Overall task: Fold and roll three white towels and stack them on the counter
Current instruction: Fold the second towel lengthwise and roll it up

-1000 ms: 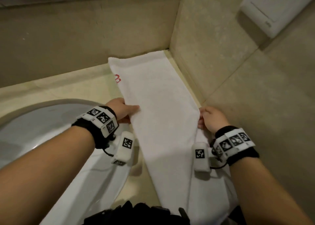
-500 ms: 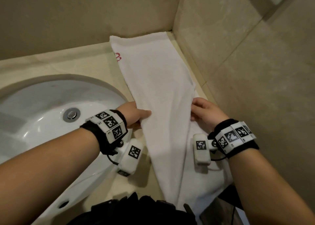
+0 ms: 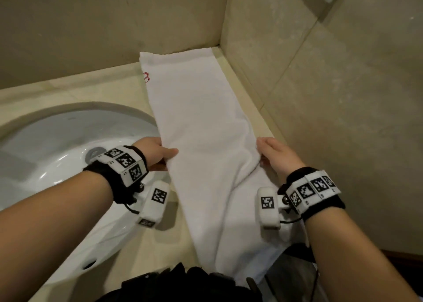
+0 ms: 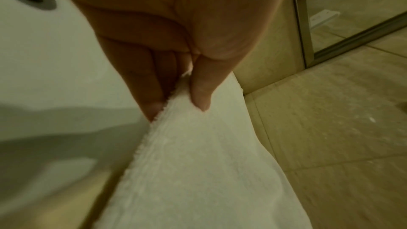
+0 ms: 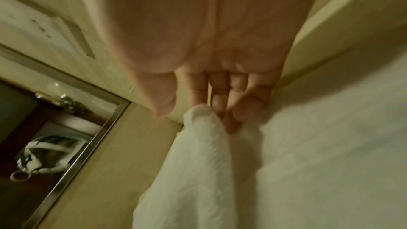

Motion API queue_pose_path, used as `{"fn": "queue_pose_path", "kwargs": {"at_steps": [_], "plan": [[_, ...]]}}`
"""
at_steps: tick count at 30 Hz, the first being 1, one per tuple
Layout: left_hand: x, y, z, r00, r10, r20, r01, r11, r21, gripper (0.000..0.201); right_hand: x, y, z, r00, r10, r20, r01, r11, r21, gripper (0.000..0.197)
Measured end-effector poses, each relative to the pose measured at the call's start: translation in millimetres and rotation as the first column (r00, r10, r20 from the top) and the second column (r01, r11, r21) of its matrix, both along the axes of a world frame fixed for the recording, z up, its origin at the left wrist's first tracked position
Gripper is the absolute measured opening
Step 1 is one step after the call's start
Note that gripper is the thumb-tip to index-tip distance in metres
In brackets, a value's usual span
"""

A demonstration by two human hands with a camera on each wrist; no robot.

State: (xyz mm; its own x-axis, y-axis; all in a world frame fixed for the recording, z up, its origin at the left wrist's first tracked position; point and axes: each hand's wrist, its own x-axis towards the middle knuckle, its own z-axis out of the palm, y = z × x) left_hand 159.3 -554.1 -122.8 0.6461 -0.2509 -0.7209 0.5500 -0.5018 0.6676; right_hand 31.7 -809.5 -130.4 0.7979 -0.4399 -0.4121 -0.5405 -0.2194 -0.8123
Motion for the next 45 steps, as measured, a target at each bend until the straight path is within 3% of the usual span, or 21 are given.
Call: {"fn": "queue_pose_path", "kwargs": {"at_steps": [1, 3, 5, 7, 12, 15, 16, 18, 20, 21, 23, 25, 27, 29, 31, 34, 36, 40, 42, 44, 45], "plan": [[0.3, 3.6, 1.6, 1.000, 0.013, 0.004, -0.013, 1.000, -0.016, 0.025, -5.5, 3.9, -1.6, 0.998, 0.068, 0.004, -0.068, 0.995, 0.069, 0.006], [-2.5, 10.6, 2.4, 1.000, 0.027, 0.008, -0.026, 0.999, -0.025, 0.025, -13.6, 10.3, -3.7, 0.976, 0.218, 0.003, -0.217, 0.968, 0.127, 0.023], [-10.2, 16.3, 1.0, 0.999, 0.037, -0.014, -0.037, 0.998, -0.045, 0.027, -16.9, 17.9, -2.3, 0.969, 0.248, 0.020, -0.248, 0.958, 0.140, 0.034], [-21.9, 18.7, 0.6, 0.998, 0.036, -0.042, -0.039, 0.995, -0.087, 0.027, -16.5, 21.9, -0.2, 0.968, 0.242, 0.069, -0.249, 0.961, 0.121, 0.039], [-62.9, 26.1, 0.9, 0.996, 0.014, -0.093, -0.025, 0.993, -0.120, 0.003, -22.8, 30.6, 3.4, 0.970, 0.137, 0.199, -0.171, 0.971, 0.166, 0.018], [-78.9, 29.5, -1.1, 0.997, 0.007, -0.083, -0.013, 0.997, -0.081, 0.016, -29.4, 35.3, 2.4, 0.976, -0.008, 0.216, -0.046, 0.969, 0.243, 0.020], [-82.0, 30.5, -1.7, 0.997, 0.013, -0.075, -0.018, 0.997, -0.070, 0.021, -30.0, 35.4, 2.7, 0.977, -0.072, 0.203, 0.028, 0.977, 0.212, 0.020], [-87.2, 32.4, -1.9, 0.996, 0.041, -0.074, -0.045, 0.997, -0.067, 0.027, -33.1, 29.5, 2.7, 0.982, -0.145, 0.123, 0.149, 0.988, -0.029, 0.021], [-91.6, 33.1, -0.3, 0.995, 0.057, -0.081, -0.063, 0.995, -0.072, 0.029, -42.8, 25.5, 7.0, 0.990, -0.132, 0.048, 0.139, 0.968, -0.210, 0.025], [-93.7, 32.9, 0.6, 0.995, 0.054, -0.088, -0.060, 0.996, -0.072, 0.029, -48.3, 25.0, 7.9, 0.990, -0.133, 0.052, 0.140, 0.976, -0.164, 0.026], [-99.7, 33.0, 2.7, 0.994, 0.033, -0.103, -0.041, 0.997, -0.068, 0.029, -62.2, 31.1, 10.9, 0.973, -0.202, 0.113, 0.182, 0.970, 0.162, 0.023], [-106.3, 33.3, 3.8, 0.994, 0.018, -0.109, -0.025, 0.997, -0.067, 0.028, -74.9, 34.4, 9.2, 0.974, -0.172, 0.145, 0.115, 0.934, 0.338, 0.040], [-111.7, 32.3, 6.0, 0.995, 0.007, -0.103, -0.014, 0.998, -0.066, 0.027, -82.7, 33.7, 5.7, 0.987, -0.035, 0.156, -0.013, 0.954, 0.301, 0.046], [-117.5, 31.7, 7.2, 0.995, -0.001, -0.097, -0.005, 0.998, -0.066, 0.026, -85.2, 34.5, 4.7, 0.983, 0.023, 0.182, -0.074, 0.957, 0.281, 0.033], [-123.8, 32.0, 7.7, 0.995, -0.014, -0.096, 0.008, 0.998, -0.066, 0.025, -82.9, 36.5, 5.3, 0.974, -0.004, 0.227, -0.061, 0.958, 0.279, 0.021], [-136.1, 32.6, 8.1, 0.993, -0.041, -0.109, 0.033, 0.996, -0.082, 0.024, -81.2, 38.5, 8.4, 0.946, -0.091, 0.310, 0.014, 0.970, 0.241, 0.022], [-144.9, 33.4, 8.7, 0.991, -0.056, -0.120, 0.047, 0.995, -0.084, 0.026, -86.5, 39.0, 13.1, 0.940, -0.115, 0.322, 0.076, 0.988, 0.133, 0.020], [-159.1, 36.4, 8.5, 0.995, -0.051, -0.082, 0.045, 0.996, -0.077, 0.030, -107.8, 34.4, 29.3, 0.990, 0.013, 0.139, 0.029, 0.954, -0.298, 0.016], [-163.1, 38.4, 8.2, 0.998, -0.030, -0.060, 0.025, 0.996, -0.084, 0.030, -119.5, 32.2, 34.1, 0.995, 0.048, 0.088, -0.035, 0.989, -0.144, 0.015], [-167.5, 41.6, 9.3, 0.999, -0.013, -0.039, 0.009, 0.996, -0.092, 0.030, -131.5, 31.9, 36.3, 0.994, 0.100, 0.051, -0.103, 0.993, 0.053, 0.030], [-167.2, 42.9, 9.1, 1.000, -0.004, -0.026, 0.002, 0.996, -0.091, 0.031, -133.8, 31.3, 36.5, 0.987, 0.158, 0.011, -0.158, 0.987, 0.033, 0.033]]}}
